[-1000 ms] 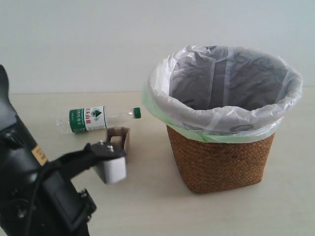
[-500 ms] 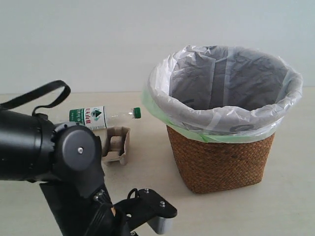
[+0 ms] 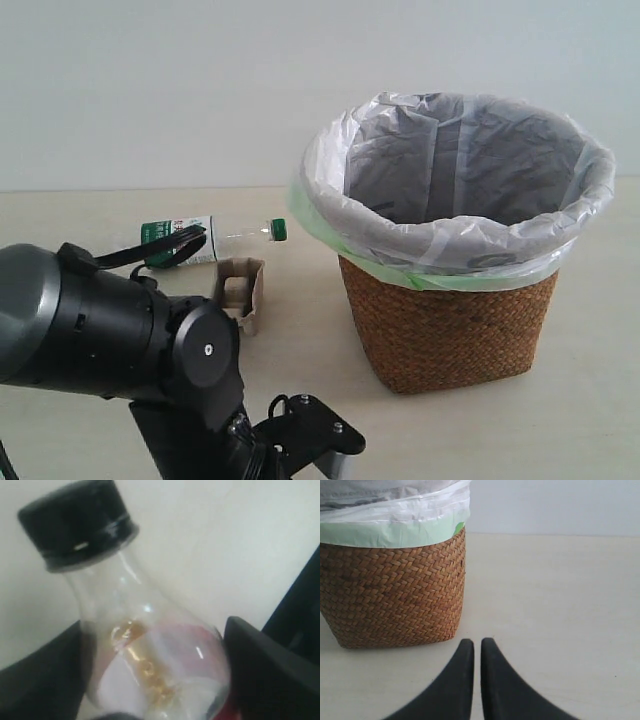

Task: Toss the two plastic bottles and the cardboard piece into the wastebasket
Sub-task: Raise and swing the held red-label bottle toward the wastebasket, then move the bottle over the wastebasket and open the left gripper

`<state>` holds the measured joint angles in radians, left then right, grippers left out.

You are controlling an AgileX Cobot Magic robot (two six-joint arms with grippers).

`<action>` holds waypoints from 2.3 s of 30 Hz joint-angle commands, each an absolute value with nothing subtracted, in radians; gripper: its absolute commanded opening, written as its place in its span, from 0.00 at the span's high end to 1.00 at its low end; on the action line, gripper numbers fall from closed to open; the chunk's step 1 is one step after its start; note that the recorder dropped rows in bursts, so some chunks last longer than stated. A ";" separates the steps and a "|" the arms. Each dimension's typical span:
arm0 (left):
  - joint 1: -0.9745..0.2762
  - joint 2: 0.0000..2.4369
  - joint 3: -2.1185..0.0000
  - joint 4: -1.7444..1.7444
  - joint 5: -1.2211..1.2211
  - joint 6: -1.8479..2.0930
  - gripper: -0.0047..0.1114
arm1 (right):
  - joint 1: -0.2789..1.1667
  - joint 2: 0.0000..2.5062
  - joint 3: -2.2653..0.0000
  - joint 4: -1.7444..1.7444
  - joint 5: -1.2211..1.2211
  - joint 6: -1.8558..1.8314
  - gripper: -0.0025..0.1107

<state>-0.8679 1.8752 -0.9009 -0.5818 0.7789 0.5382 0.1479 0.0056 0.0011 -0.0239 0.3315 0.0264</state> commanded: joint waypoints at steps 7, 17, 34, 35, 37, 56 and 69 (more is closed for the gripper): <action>-0.870 1.879 -0.947 -0.420 0.670 0.460 0.93 | 0.149 0.000 0.000 -0.032 0.322 0.023 0.96; -0.870 1.681 -1.125 0.251 0.716 -0.020 0.93 | 0.149 0.000 0.000 -0.032 0.322 0.023 0.96; -0.595 1.344 -1.276 0.799 0.917 -0.289 0.93 | 0.149 0.000 0.000 -0.032 0.322 0.023 0.96; -0.581 1.346 -1.300 0.801 0.918 -0.277 0.93 | 0.149 0.000 0.000 -0.032 0.322 0.023 0.96; -0.555 1.359 -1.349 0.801 0.918 -0.255 0.93 | 0.149 0.000 0.000 -0.032 0.322 0.023 0.96; -0.621 1.544 -1.579 -0.697 0.344 0.763 0.86 | 0.149 0.000 0.000 -0.032 0.322 0.023 0.96; -0.630 1.738 -1.807 -0.652 0.456 0.622 0.03 | 0.149 0.000 0.000 -0.032 0.322 0.023 0.96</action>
<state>-0.6479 1.7157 -1.8106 -0.8081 0.4144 0.7824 0.1479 0.0056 0.0011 -0.0239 0.3315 0.0264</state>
